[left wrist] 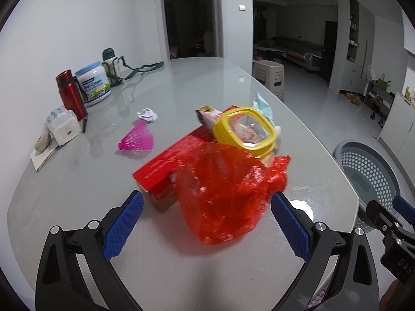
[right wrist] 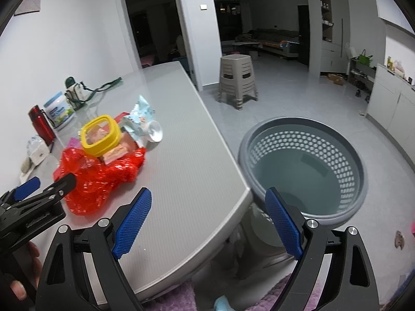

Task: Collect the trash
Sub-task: 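Reach the right gripper to the yellow-rimmed lid and close on it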

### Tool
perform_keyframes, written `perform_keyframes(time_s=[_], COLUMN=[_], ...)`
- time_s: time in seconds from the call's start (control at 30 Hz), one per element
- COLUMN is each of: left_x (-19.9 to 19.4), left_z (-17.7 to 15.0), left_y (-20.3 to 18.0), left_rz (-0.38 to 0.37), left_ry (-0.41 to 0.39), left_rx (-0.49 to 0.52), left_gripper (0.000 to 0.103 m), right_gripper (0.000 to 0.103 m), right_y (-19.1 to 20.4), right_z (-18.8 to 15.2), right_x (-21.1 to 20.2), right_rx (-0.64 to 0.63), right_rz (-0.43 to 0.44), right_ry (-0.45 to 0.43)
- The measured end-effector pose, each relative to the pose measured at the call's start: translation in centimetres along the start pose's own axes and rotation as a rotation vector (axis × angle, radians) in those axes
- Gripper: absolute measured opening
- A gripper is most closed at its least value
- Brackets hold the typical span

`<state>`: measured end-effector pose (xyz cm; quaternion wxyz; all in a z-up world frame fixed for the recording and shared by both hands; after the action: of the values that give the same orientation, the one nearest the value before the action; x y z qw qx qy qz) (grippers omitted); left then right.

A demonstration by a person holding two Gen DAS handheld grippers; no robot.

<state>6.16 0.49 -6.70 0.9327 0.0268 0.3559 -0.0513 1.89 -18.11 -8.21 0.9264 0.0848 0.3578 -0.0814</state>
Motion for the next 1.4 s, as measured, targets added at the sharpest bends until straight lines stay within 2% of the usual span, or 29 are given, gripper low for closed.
perform_keyframes(time_s=[0.33,0.8,1.13,1.4], left_x=[-0.4,0.7,2.0,2.0], left_z=[0.4,0.9,0.8,0.7], left_y=[5.5,9.8,11.9,12.7], left_rz=[0.072,0.094,0.096,0.054], left_ry=[-0.010,-0.004,0.012,-0.004], left_rx=[-0.057,-0.119,-0.138,-0.185], left_gripper=[0.097,0.097,0.097,0.097], right_gripper=[0.085,0.085,0.085,0.085], right_y=[4.1,12.4,16.0,16.9], right_z=[0.4,5.5,6.4,6.4], right_x=[1.6,5.9,9.4,10.7], right_rx=[-0.057,-0.165,-0.217,-0.240], right_rz=[0.123,0.272,0.294,0.282], right_ry=[0.020,0.029,0.088,0.113])
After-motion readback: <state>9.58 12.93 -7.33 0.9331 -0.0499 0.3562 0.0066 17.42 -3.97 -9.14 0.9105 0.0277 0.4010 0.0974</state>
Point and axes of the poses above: each gripper's, at about its wrist camera, not at the fingertips, and x roughly the way its jaws point, y to its left, z to its top, the point moved 10 cm from there along x, roughly the way its jaws point, and after that the axes turned 4 degrees about -z, right-handed, at the moved point
